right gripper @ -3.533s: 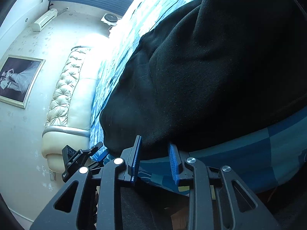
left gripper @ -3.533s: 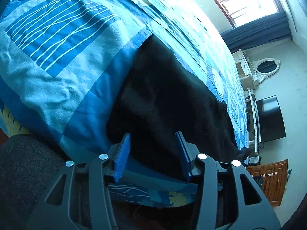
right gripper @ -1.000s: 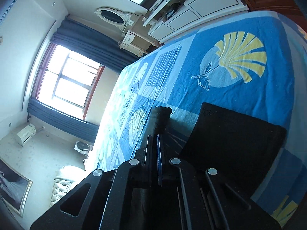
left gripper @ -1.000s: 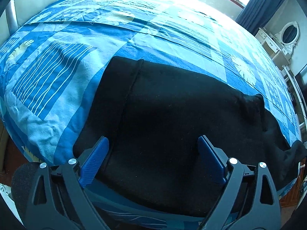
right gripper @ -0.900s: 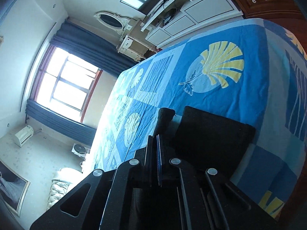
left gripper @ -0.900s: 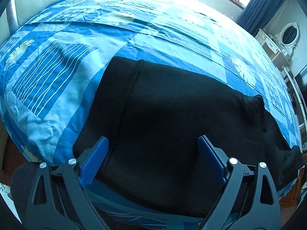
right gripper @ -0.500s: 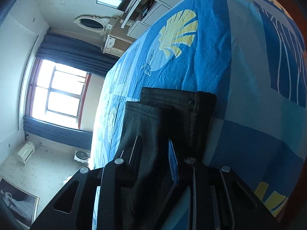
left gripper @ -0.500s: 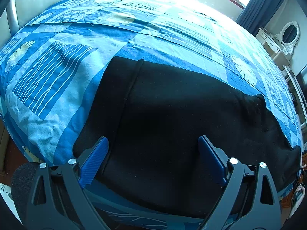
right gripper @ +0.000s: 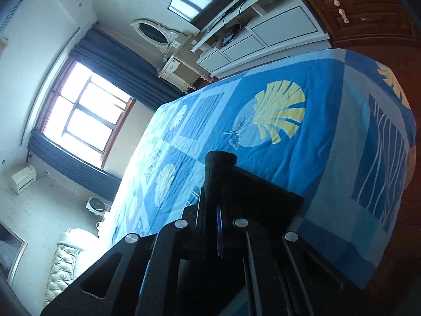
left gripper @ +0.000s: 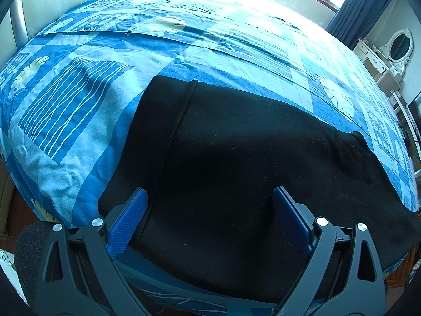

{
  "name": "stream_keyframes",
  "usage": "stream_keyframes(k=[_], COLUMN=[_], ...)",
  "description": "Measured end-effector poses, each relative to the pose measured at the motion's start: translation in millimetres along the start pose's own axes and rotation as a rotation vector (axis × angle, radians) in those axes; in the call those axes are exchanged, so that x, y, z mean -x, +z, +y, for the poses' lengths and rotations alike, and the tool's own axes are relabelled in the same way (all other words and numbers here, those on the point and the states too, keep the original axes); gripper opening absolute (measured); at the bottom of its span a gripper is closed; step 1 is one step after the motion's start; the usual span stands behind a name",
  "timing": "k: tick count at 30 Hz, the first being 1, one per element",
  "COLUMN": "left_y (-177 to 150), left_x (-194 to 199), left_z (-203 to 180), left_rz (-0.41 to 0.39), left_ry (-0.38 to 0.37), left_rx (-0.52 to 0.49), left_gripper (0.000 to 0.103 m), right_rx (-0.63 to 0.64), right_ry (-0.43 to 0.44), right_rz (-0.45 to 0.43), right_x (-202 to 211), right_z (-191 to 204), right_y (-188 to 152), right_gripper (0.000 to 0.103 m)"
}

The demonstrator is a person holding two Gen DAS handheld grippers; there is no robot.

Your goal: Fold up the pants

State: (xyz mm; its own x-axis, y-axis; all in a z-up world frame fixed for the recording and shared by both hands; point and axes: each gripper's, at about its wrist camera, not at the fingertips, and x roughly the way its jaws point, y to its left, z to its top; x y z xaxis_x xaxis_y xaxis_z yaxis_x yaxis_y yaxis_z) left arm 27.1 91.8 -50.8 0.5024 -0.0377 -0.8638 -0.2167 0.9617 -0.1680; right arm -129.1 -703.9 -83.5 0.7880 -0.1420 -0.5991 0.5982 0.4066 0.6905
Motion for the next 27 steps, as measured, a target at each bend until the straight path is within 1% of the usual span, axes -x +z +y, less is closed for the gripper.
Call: stream_keyframes(k=[1, 2, 3, 4, 6, 7, 8, 9, 10, 11, 12, 14, 16, 18, 20, 24, 25, 26, 27], left_y=[-0.6, -0.9, -1.0, -0.7, 0.0, 0.4, 0.6, 0.5, 0.3, -0.2, -0.7, -1.0, -0.5, 0.0, 0.1, -0.8, -1.4, -1.7, -1.7], left_x=[-0.8, -1.6, -2.4, -2.8, -2.8, -3.0, -3.0, -3.0, -2.9, -2.7, -2.6, -3.0, -3.2, -3.3, -3.2, -3.0, -3.2, -3.4, -3.6], left_z=[-0.9, -1.9, -3.2, -3.8, -3.4, -3.0, -2.8, -2.9, -3.1, -3.4, -3.5, -4.5, -4.2, -3.6, -3.5, -3.6, -4.2, -4.8, -5.1], left_rz=[-0.004, -0.005, -0.006, -0.006, -0.004, -0.004, -0.004, -0.006, -0.008, -0.011, -0.014, -0.017, -0.016, -0.015, -0.016, -0.023, -0.025, -0.027, -0.028], left_ry=[0.002, 0.003, 0.008, 0.01, 0.006, 0.003, 0.002, 0.002, 0.003, 0.004, 0.005, 0.008, 0.007, 0.006, 0.007, 0.01, 0.012, 0.016, 0.019], left_rx=[-0.006, -0.011, -0.014, -0.015, -0.008, -0.006, -0.006, -0.008, -0.009, -0.011, -0.014, -0.02, -0.021, -0.021, -0.022, -0.023, -0.024, -0.025, -0.026], left_gripper=[0.097, 0.099, 0.099, 0.1, 0.1, 0.1, 0.1, 0.1, 0.1, 0.1, 0.1, 0.1, 0.1, 0.1, 0.1, 0.1, 0.101, 0.101, 0.101], right_rx=[-0.007, -0.008, -0.012, -0.028, -0.086, -0.112, -0.122, -0.119, -0.102, -0.073, -0.04, 0.031, 0.119, 0.214, 0.309, 0.512, 0.55, 0.575, 0.59], right_ry=[-0.036, -0.054, -0.042, -0.008, 0.05, 0.065, 0.06, 0.019, -0.049, -0.097, -0.109, -0.103, -0.086, -0.105, -0.11, -0.239, -0.276, -0.295, -0.296], right_rz=[0.025, 0.052, 0.059, 0.047, 0.056, 0.062, 0.06, 0.047, 0.018, -0.014, -0.036, -0.024, 0.026, 0.068, 0.144, 0.232, 0.243, 0.26, 0.284], right_x=[-7.6, -15.2, -17.4, -15.5, -11.6, -8.3, -3.5, 3.3, 11.5, 19.4, 24.1, 21.7, 5.2, -16.2, -43.1, -87.0, -94.5, -101.5, -106.2], right_z=[-10.8, -20.0, -30.6, -37.2, -47.1, -51.1, -54.5, -56.1, -55.8, -53.3, -48.7, -32.3, -10.2, 13.3, 34.2, 64.9, 69.6, 70.5, 71.6], right_y=[-5.1, -10.0, -15.3, -17.9, -14.4, -11.3, -7.9, -2.6, 3.4, 9.3, 14.9, 27.9, 40.2, 48.1, 49.8, 43.0, 41.0, 39.1, 36.8], right_gripper=[0.005, 0.005, 0.005, 0.005, 0.007, 0.009, 0.011, 0.018, 0.023, 0.031, 0.031, 0.031, 0.033, 0.038, 0.042, 0.042, 0.042, 0.042, 0.033])
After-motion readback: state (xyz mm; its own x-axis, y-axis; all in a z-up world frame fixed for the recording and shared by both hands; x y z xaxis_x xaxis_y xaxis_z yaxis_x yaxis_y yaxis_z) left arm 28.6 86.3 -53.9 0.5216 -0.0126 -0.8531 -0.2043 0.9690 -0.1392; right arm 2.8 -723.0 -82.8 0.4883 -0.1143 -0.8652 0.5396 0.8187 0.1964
